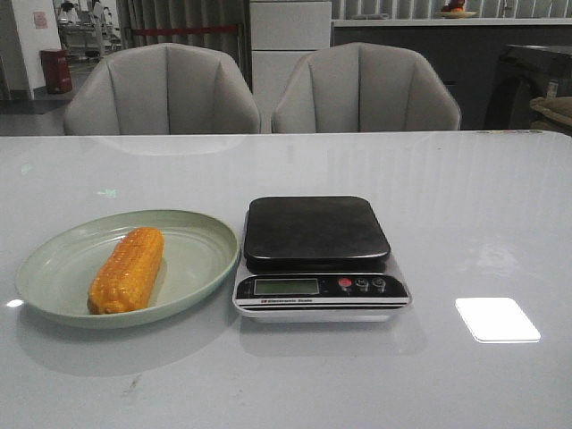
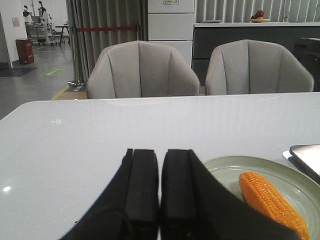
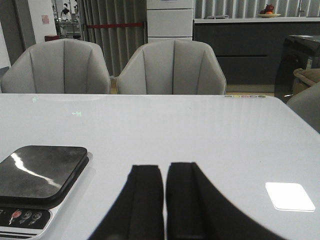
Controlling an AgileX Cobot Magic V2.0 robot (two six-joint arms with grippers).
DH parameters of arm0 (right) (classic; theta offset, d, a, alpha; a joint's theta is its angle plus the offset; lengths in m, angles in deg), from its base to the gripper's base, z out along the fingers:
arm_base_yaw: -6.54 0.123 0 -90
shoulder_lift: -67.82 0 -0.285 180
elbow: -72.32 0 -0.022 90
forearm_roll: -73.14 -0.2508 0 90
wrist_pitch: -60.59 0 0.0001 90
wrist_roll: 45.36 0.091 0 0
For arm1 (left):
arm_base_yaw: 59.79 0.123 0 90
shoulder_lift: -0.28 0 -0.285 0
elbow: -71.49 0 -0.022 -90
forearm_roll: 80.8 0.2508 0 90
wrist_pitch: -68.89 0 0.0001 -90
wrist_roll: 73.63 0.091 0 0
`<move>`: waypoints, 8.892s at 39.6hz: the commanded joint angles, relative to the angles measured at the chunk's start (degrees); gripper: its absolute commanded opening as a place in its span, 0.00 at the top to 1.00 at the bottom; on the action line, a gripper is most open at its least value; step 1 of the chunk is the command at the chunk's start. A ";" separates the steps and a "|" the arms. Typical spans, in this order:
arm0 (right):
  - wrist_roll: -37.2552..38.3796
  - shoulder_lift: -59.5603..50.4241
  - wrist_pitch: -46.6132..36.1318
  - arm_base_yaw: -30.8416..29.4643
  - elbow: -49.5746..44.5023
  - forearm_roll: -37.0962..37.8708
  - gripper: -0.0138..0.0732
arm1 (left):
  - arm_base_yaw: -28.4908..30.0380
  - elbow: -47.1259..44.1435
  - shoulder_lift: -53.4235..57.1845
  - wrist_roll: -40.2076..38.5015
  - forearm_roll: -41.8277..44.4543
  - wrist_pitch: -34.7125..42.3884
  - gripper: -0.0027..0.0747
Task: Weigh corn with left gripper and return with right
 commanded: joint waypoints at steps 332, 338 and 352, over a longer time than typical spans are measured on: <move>15.49 87.78 31.99 29.81 76.09 -11.53 0.16 | -31.77 24.26 -5.31 0.06 -4.33 -21.63 0.82; 26.80 94.63 37.96 31.63 84.30 -2.50 0.16 | -31.77 24.26 -5.31 0.06 -4.33 -21.63 0.82; 43.85 106.34 50.13 33.17 93.98 4.21 0.16 | -31.77 24.26 -5.31 0.06 -4.33 -21.63 0.82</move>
